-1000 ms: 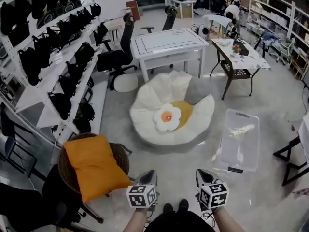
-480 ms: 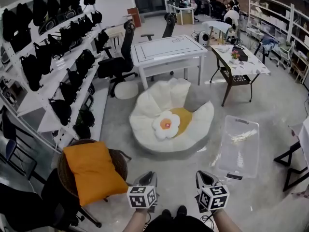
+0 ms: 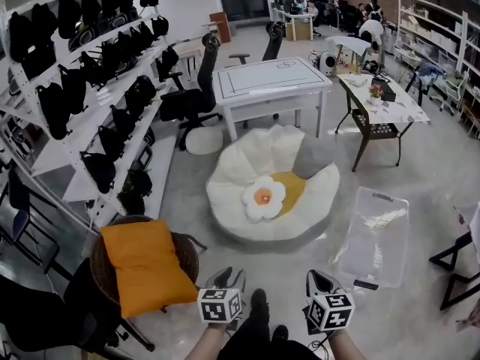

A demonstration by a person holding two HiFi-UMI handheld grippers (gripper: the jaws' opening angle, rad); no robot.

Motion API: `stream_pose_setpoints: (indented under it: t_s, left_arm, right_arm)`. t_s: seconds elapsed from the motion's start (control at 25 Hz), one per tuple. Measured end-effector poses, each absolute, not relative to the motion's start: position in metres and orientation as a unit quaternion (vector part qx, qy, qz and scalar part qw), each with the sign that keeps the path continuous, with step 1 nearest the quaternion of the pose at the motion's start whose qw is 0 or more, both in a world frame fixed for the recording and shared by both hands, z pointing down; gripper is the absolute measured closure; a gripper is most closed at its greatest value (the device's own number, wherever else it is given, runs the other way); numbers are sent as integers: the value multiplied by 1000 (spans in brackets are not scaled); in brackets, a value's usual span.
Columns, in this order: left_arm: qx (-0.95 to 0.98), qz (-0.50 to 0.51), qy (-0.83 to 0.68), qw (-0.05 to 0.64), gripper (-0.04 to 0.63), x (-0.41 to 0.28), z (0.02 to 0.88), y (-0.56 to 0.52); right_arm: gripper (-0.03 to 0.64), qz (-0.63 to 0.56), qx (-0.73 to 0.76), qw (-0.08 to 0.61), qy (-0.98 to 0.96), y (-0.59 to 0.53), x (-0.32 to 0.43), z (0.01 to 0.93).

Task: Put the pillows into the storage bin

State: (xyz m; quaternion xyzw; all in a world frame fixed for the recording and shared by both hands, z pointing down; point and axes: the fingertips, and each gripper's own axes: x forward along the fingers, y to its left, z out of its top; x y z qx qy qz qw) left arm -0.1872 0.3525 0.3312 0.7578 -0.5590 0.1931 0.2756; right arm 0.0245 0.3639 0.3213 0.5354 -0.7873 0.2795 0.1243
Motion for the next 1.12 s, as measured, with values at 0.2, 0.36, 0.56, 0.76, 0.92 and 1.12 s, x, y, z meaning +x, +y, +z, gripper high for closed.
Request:
stream_pose_setpoints:
  t_s: [0.2, 0.36, 0.56, 0.76, 0.92, 1.12]
  left_arm:
    - [750, 196, -561, 290, 459, -193, 350, 316]
    - [745, 196, -562, 301, 447, -205, 367, 269]
    - [746, 199, -555, 310, 435, -224, 383, 190]
    - [748, 202, -545, 321, 430, -243, 392, 117]
    - [747, 199, -542, 330, 425, -260, 397, 68]
    - [745, 198, -537, 343, 420, -277, 411, 29]
  right_arm:
    - [617, 298, 538, 129, -778, 331, 26, 338]
    - [617, 306, 544, 135, -769, 287, 20, 349]
    - [617, 308, 551, 139, -763, 210, 6, 359]
    - [615, 305, 559, 153, -756, 136, -14, 362]
    - [615, 303, 559, 164, -754, 87, -35, 363]
    - [615, 306, 559, 178, -750, 52, -57, 369]
